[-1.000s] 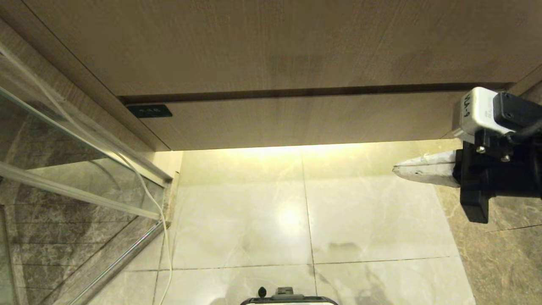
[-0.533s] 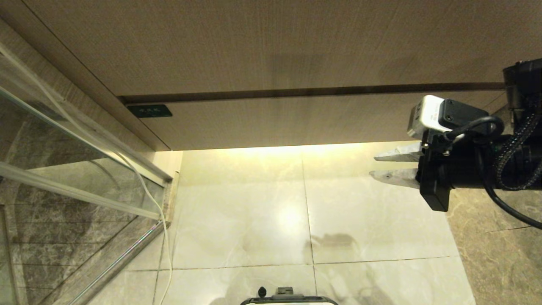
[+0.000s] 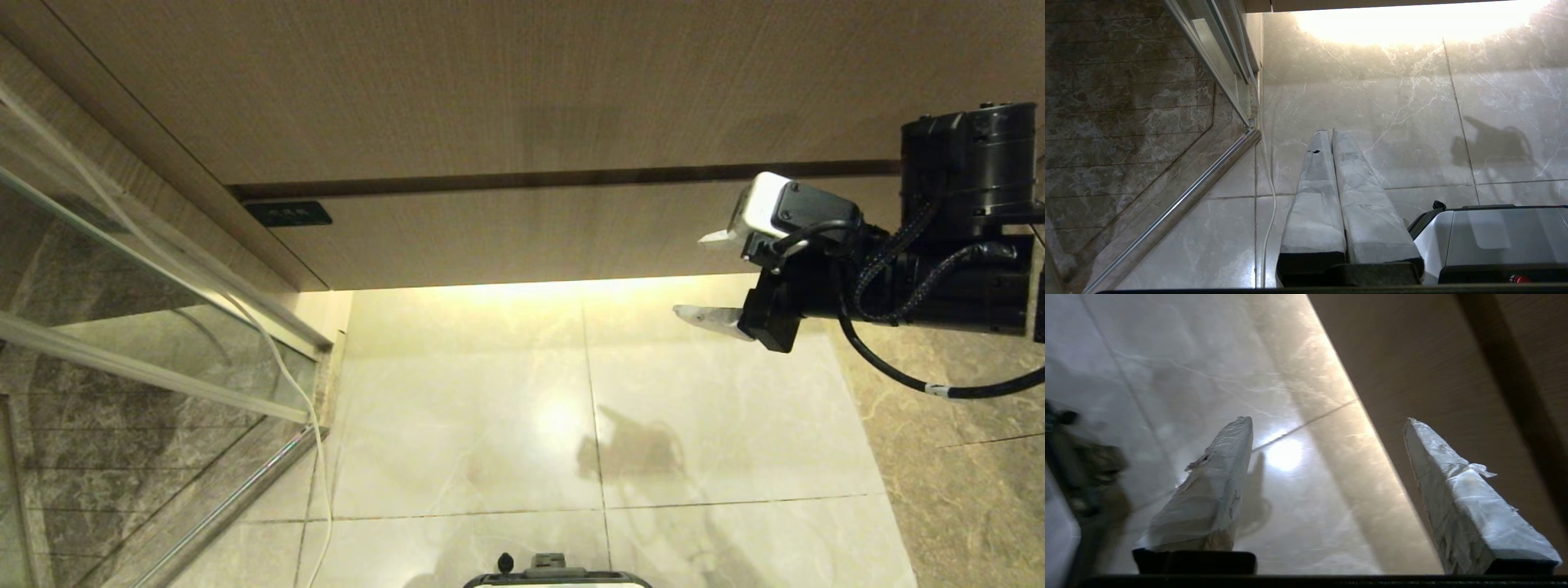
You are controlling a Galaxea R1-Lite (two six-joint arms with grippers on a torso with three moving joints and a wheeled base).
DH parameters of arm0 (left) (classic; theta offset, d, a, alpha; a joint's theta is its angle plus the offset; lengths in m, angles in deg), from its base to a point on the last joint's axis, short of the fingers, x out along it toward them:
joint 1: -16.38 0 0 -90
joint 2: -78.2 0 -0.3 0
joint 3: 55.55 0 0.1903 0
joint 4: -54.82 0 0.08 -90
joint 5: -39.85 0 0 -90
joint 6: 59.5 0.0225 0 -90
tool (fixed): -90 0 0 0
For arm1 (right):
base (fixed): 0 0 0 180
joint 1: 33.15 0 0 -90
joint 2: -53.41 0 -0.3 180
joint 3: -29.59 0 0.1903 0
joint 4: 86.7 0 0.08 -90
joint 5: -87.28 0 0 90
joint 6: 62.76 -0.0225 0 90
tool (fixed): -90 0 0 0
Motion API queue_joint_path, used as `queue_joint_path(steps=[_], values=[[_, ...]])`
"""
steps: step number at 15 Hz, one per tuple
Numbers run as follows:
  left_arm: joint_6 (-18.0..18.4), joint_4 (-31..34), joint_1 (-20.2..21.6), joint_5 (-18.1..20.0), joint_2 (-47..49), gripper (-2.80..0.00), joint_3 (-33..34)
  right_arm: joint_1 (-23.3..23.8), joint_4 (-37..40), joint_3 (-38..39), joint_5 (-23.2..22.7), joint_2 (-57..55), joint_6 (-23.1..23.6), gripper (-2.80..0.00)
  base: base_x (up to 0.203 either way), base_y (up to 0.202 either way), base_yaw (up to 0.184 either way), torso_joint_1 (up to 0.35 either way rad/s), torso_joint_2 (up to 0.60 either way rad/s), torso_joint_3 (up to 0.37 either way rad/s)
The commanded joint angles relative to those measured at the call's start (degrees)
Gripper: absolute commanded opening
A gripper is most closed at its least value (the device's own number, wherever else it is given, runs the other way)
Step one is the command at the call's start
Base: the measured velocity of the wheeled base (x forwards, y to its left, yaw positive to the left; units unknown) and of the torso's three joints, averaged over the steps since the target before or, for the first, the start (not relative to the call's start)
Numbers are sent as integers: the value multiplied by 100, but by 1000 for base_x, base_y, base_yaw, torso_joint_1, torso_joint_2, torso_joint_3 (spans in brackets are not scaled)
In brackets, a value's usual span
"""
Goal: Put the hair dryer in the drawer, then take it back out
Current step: Pull open the drawer
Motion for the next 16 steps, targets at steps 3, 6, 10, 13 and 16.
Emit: queue_joint_path(steps=[3, 6, 10, 13, 16], values=[[1, -2, 2, 1, 9, -280, 1, 364, -202, -111, -21, -329, 812, 0, 0, 0, 0, 0, 0, 0], [1, -2, 2, 1, 9, -280, 1, 528, -477, -404, -56, -709, 1136, 0, 0, 0, 0, 0, 0, 0], [-3, -2, 2, 1, 9, -280, 1, 533, -1033, -714, -100, -1090, 1156, 0, 0, 0, 0, 0, 0, 0], [-8, -2, 2, 1, 9, -280, 1, 550, -1245, -748, -113, -1240, 1148, 0, 0, 0, 0, 0, 0, 0], [-6, -2, 2, 1, 9, -280, 1, 551, -1659, -806, -122, -1465, 1132, 0, 0, 0, 0, 0, 0, 0]])
